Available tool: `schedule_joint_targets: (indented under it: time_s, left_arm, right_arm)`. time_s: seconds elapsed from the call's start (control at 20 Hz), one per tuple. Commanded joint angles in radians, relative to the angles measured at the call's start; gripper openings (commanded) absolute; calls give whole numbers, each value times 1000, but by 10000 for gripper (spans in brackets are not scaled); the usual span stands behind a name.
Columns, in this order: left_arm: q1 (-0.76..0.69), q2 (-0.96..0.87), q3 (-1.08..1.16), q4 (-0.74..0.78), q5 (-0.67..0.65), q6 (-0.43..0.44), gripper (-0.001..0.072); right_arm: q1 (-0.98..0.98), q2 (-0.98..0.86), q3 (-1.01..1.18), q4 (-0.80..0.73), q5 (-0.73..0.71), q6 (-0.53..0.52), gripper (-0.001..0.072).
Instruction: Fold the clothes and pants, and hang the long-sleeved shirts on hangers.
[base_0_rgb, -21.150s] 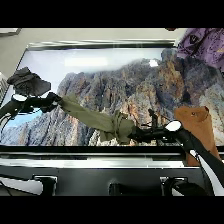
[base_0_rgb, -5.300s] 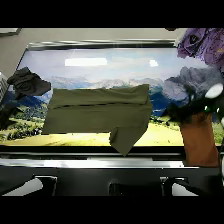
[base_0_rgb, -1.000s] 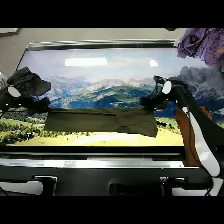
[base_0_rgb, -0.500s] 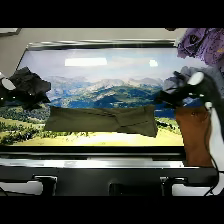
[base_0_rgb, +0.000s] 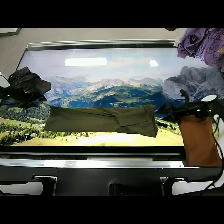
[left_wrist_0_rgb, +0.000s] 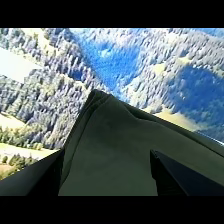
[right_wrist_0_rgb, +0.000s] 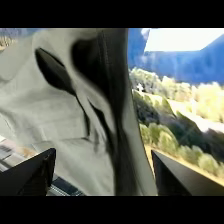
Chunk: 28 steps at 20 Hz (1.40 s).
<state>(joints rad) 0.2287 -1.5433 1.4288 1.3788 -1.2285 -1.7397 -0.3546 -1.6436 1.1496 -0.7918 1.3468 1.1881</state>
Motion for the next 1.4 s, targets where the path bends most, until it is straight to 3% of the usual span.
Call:
schedule_joint_targets:
  time_s: [0.0,0.2,0.25,0.35,0.45,0.55,0.6,0.65,0.7,1.0,1.35]
  left_arm:
    - [0,2,1,3,-3,-19,618]
    - [0,2,1,2,-3,-19,618]
    - [-1,2,1,2,-3,-19,618]
    - [-3,2,1,1,-3,-19,618]
    - [-12,2,1,-23,-1,-19,615]
    - [-30,-3,1,-75,8,-18,563]
    - [-45,-10,1,-109,10,-13,342]
    - [-66,-19,1,-145,13,-10,72]
    - [-93,-30,0,-185,20,5,17]
    - [-411,-143,-2,-472,240,10,17]
    - [-816,-333,47,-816,450,10,16]
  right_arm:
    - [47,-55,-40,50,-54,-67,692]
    - [130,-79,-40,49,-129,-53,671]
    - [151,-79,-40,55,-135,-51,618]
    - [188,-77,-40,74,-117,-51,377]
    - [210,-56,-39,73,-105,-35,24]
    - [208,-5,-31,45,-108,35,24]
    - [208,30,-12,-19,-106,94,24]
    - [208,64,11,-76,-95,146,24]
    - [208,95,37,-123,-73,196,24]
    - [208,243,214,-319,90,412,24]
    - [208,340,387,-458,222,485,24]
